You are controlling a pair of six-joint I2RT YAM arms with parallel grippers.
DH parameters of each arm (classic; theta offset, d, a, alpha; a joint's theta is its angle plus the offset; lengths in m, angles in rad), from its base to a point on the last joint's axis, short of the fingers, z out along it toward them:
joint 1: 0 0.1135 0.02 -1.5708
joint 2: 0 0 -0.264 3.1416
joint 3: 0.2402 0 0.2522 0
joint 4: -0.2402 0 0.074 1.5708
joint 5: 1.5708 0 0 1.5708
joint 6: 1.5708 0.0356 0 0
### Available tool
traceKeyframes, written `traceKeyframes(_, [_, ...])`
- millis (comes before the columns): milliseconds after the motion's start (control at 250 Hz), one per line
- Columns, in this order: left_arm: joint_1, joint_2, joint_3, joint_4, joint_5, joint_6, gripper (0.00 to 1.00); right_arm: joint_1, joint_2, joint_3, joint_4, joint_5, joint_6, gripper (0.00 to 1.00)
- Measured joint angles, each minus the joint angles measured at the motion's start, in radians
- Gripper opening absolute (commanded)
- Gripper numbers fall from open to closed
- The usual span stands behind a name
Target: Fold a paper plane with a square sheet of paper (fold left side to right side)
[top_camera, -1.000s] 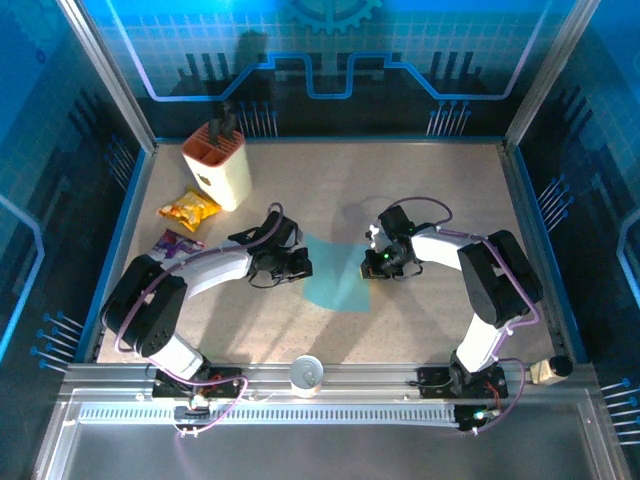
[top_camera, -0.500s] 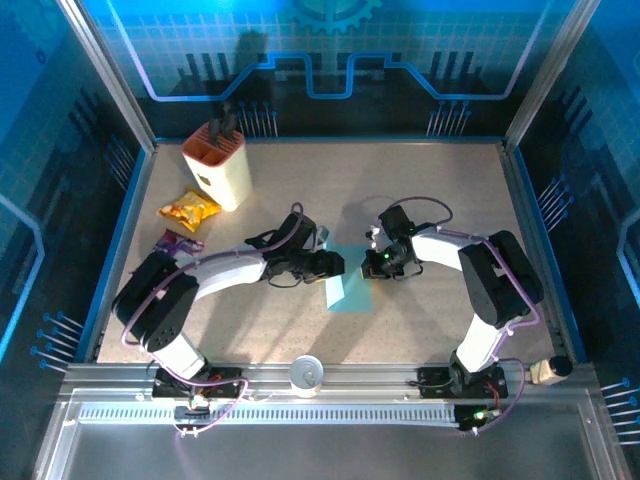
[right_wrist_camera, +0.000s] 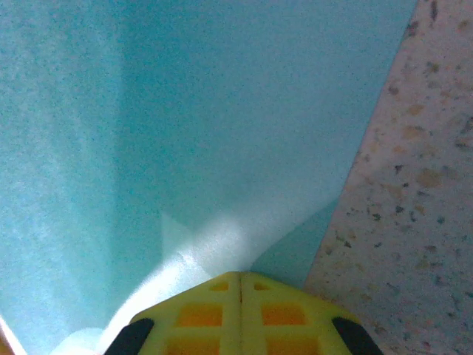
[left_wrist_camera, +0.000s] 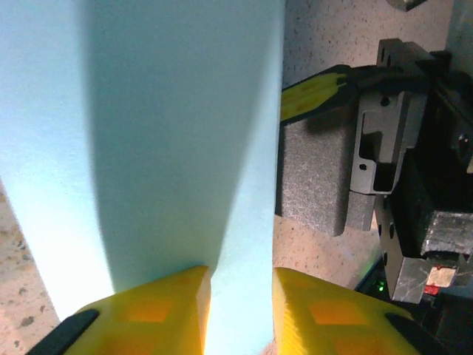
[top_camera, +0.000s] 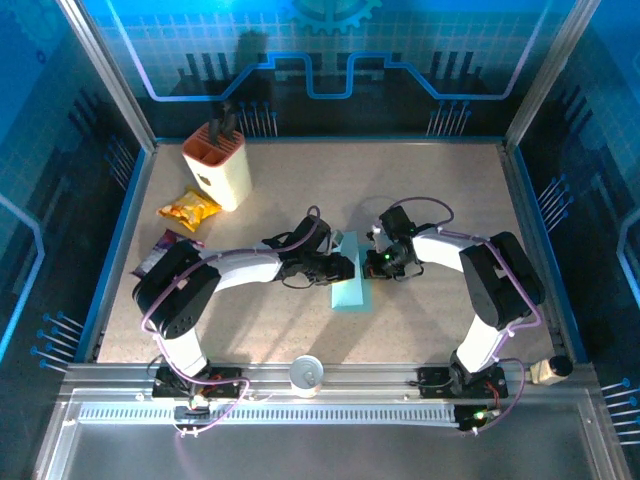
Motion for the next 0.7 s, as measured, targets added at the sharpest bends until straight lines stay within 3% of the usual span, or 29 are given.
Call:
traceKeyframes(152, [0.000,0.000,0.002,-0.018,-0.025,0.002,0.07,-0.001,-0.007,-0.006,0.001,0.000,0.000,0.00])
traceKeyframes(535, [0.000,0.000,0.002,-0.024,-0.034,0.003,0.05,-0.011,-0.108,-0.013,-0.001,0.000,0.004,0.00])
traceKeyframes(699, [0.000,0.000,0.002,-0.024,-0.034,0.004,0.05,-0.077,-0.203,-0.038,0.009,-0.032,-0.006,0.26])
